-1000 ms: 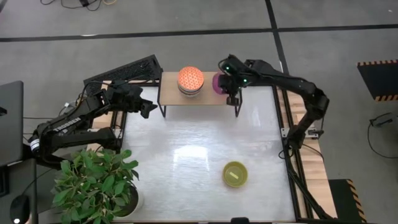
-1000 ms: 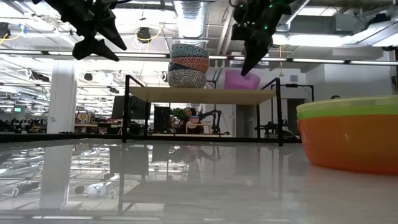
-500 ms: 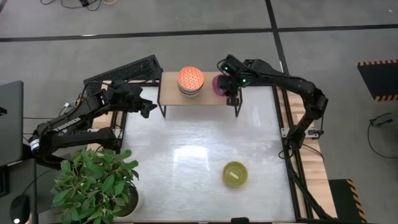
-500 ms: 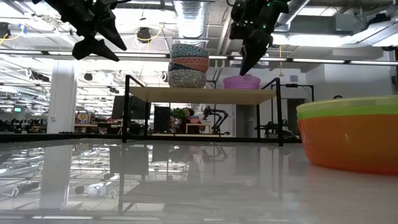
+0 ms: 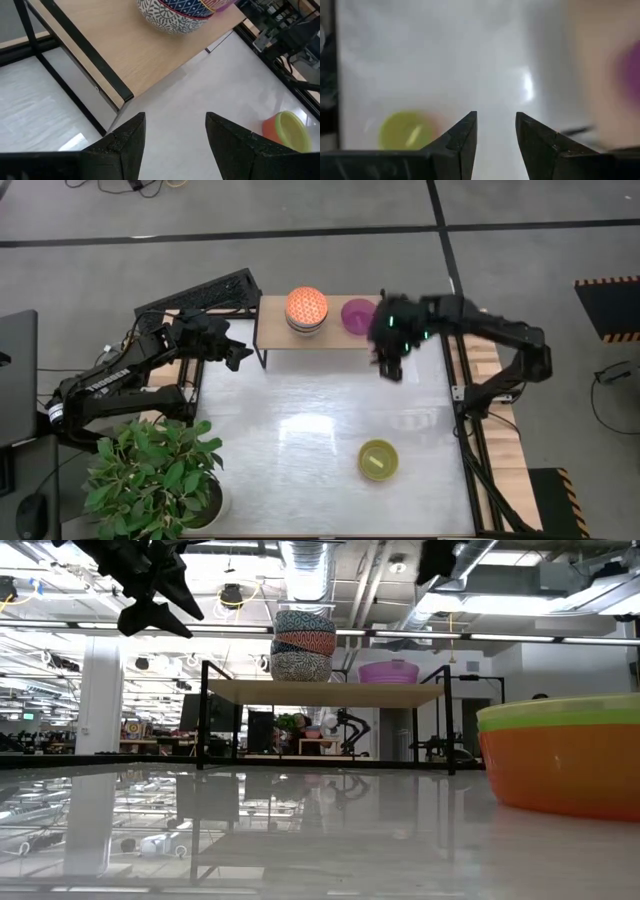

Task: Place and stack bowls onto a shelf
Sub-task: Stack the yellow bowl on top of the violet bowl on the shelf

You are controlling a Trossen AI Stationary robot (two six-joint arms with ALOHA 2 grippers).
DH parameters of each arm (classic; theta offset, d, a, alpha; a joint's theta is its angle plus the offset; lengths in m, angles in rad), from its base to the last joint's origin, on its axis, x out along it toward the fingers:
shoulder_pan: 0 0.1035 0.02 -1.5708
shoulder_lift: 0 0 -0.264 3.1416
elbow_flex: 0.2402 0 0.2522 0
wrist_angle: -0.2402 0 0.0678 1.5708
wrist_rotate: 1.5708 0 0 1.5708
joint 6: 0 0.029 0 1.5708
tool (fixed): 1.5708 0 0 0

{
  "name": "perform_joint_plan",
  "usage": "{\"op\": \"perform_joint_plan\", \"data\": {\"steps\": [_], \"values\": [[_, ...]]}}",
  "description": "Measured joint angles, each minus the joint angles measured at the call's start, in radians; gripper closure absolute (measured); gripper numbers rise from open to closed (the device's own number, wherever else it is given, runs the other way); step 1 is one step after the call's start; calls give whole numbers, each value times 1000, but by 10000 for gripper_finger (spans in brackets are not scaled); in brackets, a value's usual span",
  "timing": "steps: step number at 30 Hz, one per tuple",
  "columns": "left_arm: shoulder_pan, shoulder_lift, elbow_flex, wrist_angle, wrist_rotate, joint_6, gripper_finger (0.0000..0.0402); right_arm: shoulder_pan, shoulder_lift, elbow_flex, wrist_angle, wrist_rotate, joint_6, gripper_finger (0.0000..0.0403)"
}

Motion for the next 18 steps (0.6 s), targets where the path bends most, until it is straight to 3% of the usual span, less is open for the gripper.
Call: {"op": "perform_joint_plan", "data": {"steps": [6,13,18], "values": [[0,0,0,0,21,1,211,241,-57,-209,-15,7,223,243],[-2,0,0,-37,53,25,211,484,-72,-420,199,94,488,243],[-3,0,0,-65,55,66,211,572,0,-495,304,181,544,243]]}}
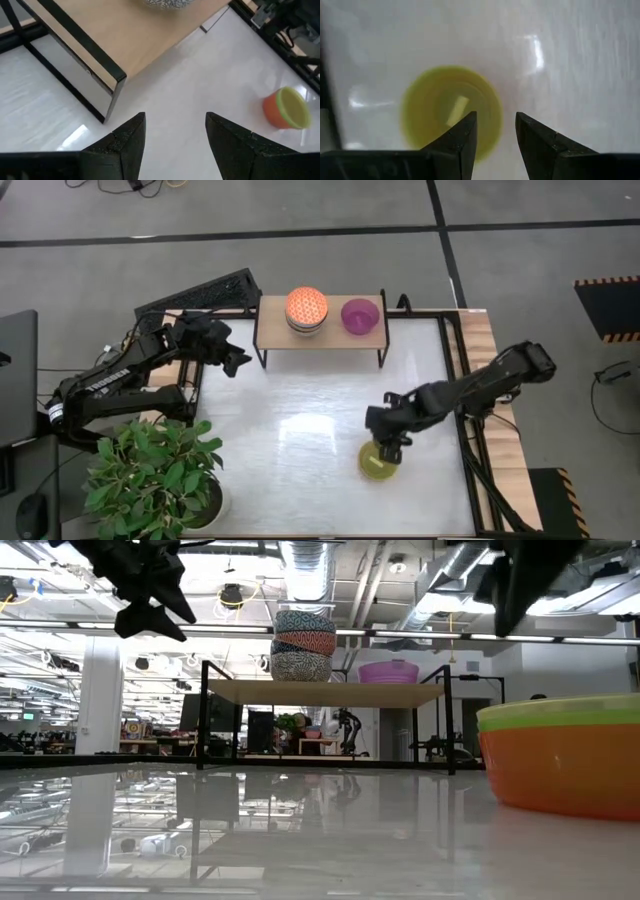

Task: Place and stack bowls onto a shelf
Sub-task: Stack the yellow bowl on top of the violet bowl on the shelf

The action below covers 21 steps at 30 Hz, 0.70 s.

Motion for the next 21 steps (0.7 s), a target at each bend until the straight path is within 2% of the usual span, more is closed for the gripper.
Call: {"op": "perform_joint_plan", "data": {"steps": [10,21], "values": [[0,0,0,-41,8,52,211,34,171,-8,70,-20,-9,243],[0,0,0,-40,-3,51,211,85,128,-8,82,8,26,243]]}}
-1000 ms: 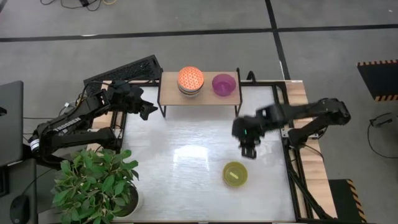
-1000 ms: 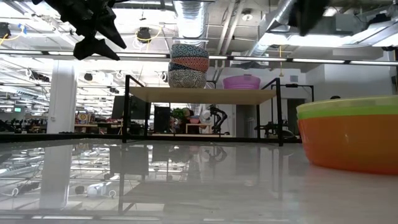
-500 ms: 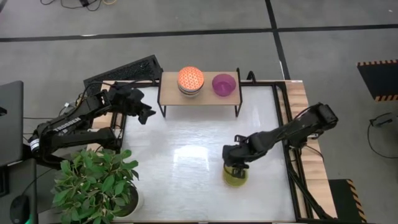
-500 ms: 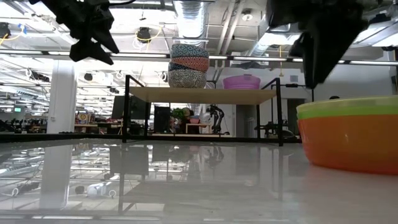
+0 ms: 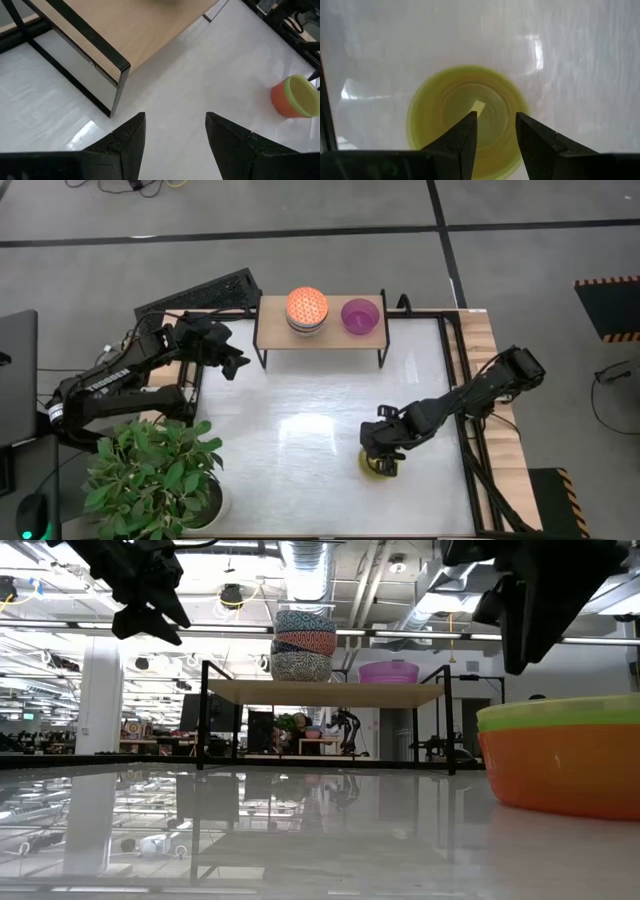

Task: Place and stack bowls onto a shelf
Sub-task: Stack the yellow bowl on top of the violet bowl on the shelf

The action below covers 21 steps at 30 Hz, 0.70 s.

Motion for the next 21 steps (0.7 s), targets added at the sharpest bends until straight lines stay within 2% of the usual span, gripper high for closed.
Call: {"op": "perform_joint_plan", "data": {"steps": [11,21], "values": [[0,0,0,0,8,-20,211,28,-4,0,3,35,13,243],[0,0,0,0,9,-28,211,11,-5,0,-38,51,-51,243]]}}
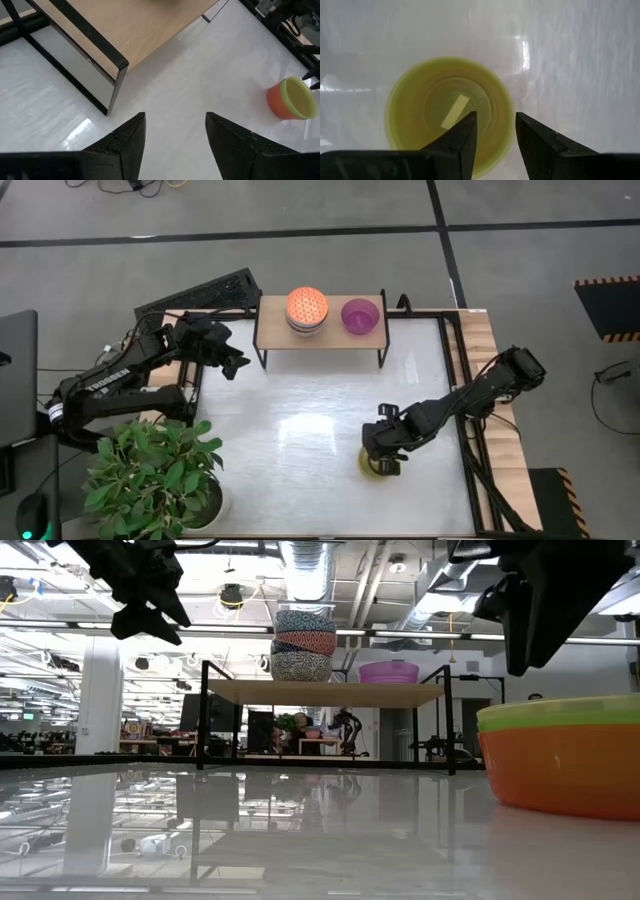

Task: Place and stack bowls onto a shelf
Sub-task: Stack the yellow bowl on top of the violet bowl on the shelf

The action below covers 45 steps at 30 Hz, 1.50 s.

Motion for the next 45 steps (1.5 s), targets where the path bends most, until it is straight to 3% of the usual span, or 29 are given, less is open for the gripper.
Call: {"op": "perform_joint_plan", "data": {"steps": [4,16,25,34,45], "values": [[0,0,0,0,1,-1,211,-13,-5,-11,7,0,-19,243],[0,0,0,4,-1,9,211,-26,-142,-210,210,0,13,243],[0,0,0,-2,3,26,211,-65,-113,-216,248,-24,-103,243],[0,0,0,-26,1,59,211,-71,-63,-217,242,-104,-122,243],[0,0,0,-25,-35,74,211,-78,-63,-216,230,-94,-124,243]]}}
